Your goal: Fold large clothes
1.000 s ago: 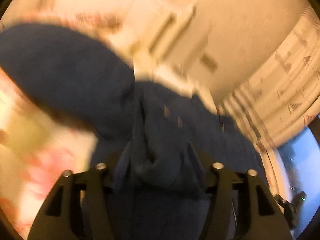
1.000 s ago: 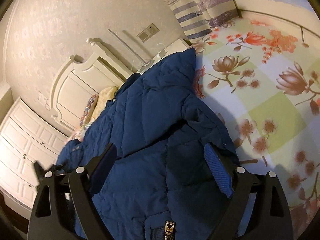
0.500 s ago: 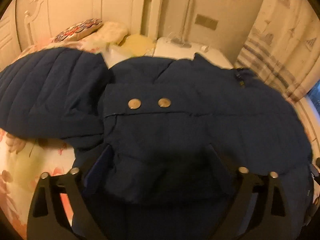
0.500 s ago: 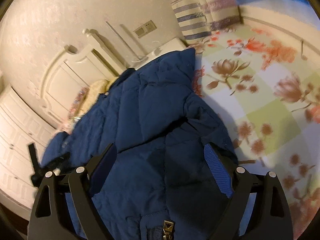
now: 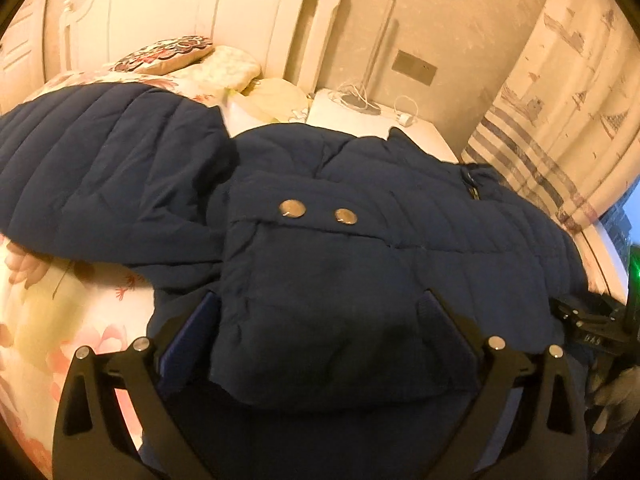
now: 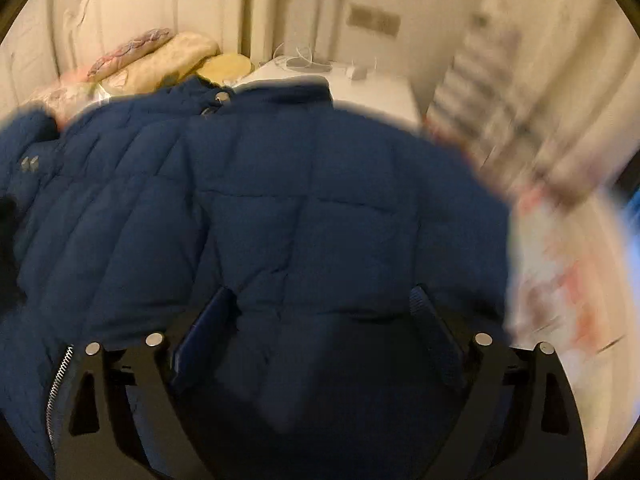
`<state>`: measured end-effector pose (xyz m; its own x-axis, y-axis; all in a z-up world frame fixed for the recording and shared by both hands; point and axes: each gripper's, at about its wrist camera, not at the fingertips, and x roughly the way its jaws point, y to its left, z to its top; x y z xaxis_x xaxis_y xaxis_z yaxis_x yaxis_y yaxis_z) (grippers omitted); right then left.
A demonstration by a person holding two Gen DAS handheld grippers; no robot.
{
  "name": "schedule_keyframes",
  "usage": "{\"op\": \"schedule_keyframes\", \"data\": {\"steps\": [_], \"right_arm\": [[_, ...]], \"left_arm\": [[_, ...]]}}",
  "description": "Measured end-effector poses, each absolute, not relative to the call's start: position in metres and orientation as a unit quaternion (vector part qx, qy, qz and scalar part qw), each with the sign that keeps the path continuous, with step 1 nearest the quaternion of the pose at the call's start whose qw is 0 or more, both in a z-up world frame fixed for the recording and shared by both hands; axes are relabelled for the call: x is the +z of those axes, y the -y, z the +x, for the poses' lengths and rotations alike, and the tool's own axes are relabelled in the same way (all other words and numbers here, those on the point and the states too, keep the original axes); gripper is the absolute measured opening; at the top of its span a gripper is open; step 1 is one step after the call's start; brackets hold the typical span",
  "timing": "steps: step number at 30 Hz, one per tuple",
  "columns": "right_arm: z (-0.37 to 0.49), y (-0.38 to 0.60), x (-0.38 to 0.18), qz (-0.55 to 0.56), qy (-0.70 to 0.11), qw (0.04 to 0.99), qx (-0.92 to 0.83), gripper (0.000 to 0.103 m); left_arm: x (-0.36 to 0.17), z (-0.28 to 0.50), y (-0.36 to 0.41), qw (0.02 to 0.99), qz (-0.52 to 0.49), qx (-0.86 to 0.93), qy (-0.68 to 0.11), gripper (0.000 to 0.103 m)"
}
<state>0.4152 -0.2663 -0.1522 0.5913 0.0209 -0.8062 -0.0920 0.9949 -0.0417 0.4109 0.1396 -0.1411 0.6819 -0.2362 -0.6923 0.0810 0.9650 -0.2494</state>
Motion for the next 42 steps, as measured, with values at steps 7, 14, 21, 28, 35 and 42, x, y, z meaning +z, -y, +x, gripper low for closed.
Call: {"op": "schedule_keyframes", "data": {"steps": [7, 14, 21, 28, 35, 42], "right_arm": [[0.429, 0.299, -0.112, 0.003, -0.411, 0.911, -0.012, 0.087], [0.506, 0.326, -0.151, 0.047, -0.475, 0.878, -0.014, 0.094], [0.480, 0.332, -0.142, 0.066, -0.459, 0.885, -0.042, 0.096], [0.425, 0.329, -0.107, 0.120, -0.413, 0.902, -0.035, 0.096], [0.391, 0.244, -0.142, -0.078, -0.439, 0.894, 0.036, 0.097], [0.399, 0.262, -0.146, -0.035, -0.446, 0.894, 0.034, 0.098]], "left_arm": [[-0.139, 0.410, -0.133, 0.915, -0.087, -0.086, -0.385, 0.100], [-0.140, 0.410, -0.132, 0.914, -0.090, -0.086, -0.386, 0.100], [-0.141, 0.411, -0.134, 0.911, -0.102, -0.099, -0.386, 0.100], [-0.127, 0.387, -0.185, 0.920, -0.218, -0.106, -0.309, 0.100], [-0.117, 0.347, -0.336, 0.874, -0.427, 0.078, -0.217, 0.100], [-0.130, 0.352, -0.462, 0.831, -0.498, 0.133, -0.207, 0.100]]}}
